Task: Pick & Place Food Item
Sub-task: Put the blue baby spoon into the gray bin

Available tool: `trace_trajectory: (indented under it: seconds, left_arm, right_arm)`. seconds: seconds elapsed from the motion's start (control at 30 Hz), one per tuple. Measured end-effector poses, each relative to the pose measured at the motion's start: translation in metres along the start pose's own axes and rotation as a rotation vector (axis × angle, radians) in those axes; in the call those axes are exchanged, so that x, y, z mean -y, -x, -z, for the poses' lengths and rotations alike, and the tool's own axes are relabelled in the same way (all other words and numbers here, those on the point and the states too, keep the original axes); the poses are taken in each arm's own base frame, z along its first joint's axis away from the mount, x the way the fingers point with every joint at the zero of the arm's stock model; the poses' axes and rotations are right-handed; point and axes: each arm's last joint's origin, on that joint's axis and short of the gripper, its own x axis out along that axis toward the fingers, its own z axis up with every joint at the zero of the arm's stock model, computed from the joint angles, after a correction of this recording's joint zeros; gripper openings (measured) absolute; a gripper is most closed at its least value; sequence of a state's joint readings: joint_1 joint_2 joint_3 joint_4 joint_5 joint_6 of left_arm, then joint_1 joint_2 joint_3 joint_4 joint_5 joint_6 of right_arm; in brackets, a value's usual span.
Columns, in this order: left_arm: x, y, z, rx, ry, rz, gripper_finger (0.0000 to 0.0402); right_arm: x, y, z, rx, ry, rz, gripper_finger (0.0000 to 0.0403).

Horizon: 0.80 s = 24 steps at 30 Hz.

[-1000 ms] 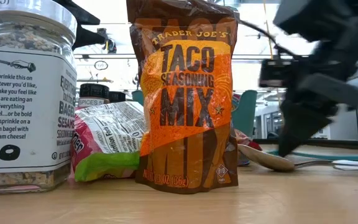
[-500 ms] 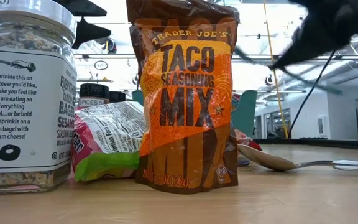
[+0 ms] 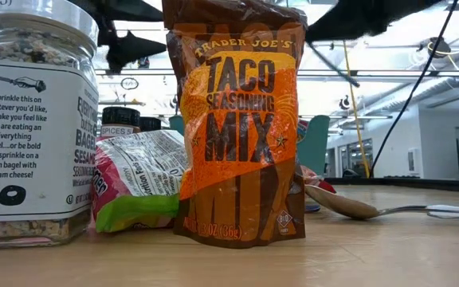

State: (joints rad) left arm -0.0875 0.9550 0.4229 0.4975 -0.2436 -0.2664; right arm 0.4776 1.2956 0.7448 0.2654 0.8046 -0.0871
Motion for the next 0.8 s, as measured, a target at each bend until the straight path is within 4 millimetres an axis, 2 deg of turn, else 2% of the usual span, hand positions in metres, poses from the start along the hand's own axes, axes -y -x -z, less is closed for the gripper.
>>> trace_trajectory:
  seconds: [0.23,0.33,0.6,0.8]
  left_arm:
    - [0.005,-0.026,0.007,0.110,0.012,0.047,0.0310]
    - [0.008,-0.039,0.008,0.097,-0.016,0.041,0.0310]
    - [0.027,-0.078,0.008,0.063,-0.192,0.046,0.0310]
    - [0.036,-0.104,0.014,0.035,-0.225,0.048,0.0310]
  right_arm:
    - [-0.016,-0.019,0.020,-0.081,0.251,0.226,0.0019]
    - [-0.021,-0.026,0.023,-0.092,0.323,0.320,0.0017]
    - [-0.027,-0.032,0.021,-0.074,0.374,0.399,0.0017]
    - [-0.027,-0.032,0.021,-0.072,0.363,0.400,0.0017]
